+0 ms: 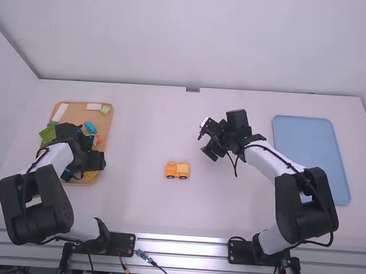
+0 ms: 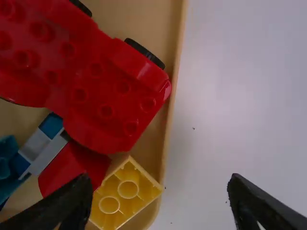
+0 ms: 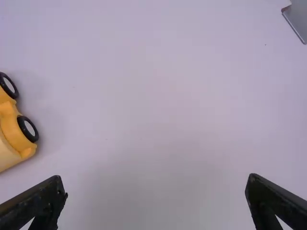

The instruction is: Assemble lego blocks to make yellow taxi

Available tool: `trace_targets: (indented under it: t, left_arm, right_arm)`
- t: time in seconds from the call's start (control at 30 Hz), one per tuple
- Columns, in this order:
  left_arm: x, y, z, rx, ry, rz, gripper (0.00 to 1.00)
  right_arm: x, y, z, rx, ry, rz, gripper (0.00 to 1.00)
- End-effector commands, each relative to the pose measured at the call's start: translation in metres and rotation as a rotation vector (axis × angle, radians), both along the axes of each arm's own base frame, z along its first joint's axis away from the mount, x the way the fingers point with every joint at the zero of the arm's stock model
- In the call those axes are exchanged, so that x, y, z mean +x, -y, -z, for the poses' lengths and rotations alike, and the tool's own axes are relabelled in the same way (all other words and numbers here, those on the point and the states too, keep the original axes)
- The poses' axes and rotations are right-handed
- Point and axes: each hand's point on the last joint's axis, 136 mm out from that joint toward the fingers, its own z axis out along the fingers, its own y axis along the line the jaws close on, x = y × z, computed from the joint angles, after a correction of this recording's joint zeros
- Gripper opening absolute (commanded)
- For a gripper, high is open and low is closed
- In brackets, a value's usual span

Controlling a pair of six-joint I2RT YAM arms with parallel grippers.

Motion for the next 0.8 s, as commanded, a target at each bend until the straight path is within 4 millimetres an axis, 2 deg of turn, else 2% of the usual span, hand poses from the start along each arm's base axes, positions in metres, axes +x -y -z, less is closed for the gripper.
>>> trace_targets:
  t: [0.0, 0.17, 0.2, 0.23, 0.3, 0.33, 0.5, 0.57, 0.77]
  left_arm:
    - [0.0022, 0.0014, -0.0021, -0.005, 0.007, 0.037, 0.71]
    - [0.0021, 0.0017, -0.0035, 0.003, 0.002, 0.049, 0.66]
    - [0.0016, 0.0017, -0.0033, 0.002, 0.003, 0.061, 0.60]
    - [0.0010, 0.0018, -0.0028, -0.001, 0.001, 0.057, 0.49]
    - [-0.0003, 0.0014, -0.0022, 0.001, -0.004, 0.056, 0.50]
    - [-0.0012, 0.0016, -0.0019, 0.002, -0.008, 0.057, 0.60]
    - [-0.0007, -0.0040, -0.0020, 0.031, -0.010, 0.051, 0.60]
    - [0.0002, -0.0035, -0.0022, 0.033, -0.006, 0.070, 0.55]
    - [0.0016, -0.0044, -0.0025, 0.039, 0.001, 0.076, 0.58]
  right_arm:
    - [0.0090, 0.0000, -0.0190, 0.021, 0.043, 0.007, 0.99]
    - [0.0093, -0.0003, -0.0193, 0.021, 0.045, 0.007, 0.99]
    - [0.0096, 0.0007, -0.0192, 0.021, 0.044, 0.009, 0.99]
    - [0.0097, 0.0008, -0.0192, 0.021, 0.044, 0.010, 0.99]
    - [0.0095, 0.0006, -0.0191, 0.021, 0.044, 0.009, 0.99]
    - [0.0093, 0.0001, -0.0192, 0.021, 0.044, 0.008, 0.99]
    - [0.0088, 0.0005, -0.0186, 0.019, 0.041, 0.009, 0.99]
    - [0.0086, -0.0002, -0.0188, 0.022, 0.039, 0.010, 0.99]
    - [0.0095, 0.0002, -0.0194, 0.029, 0.035, 0.022, 0.99]
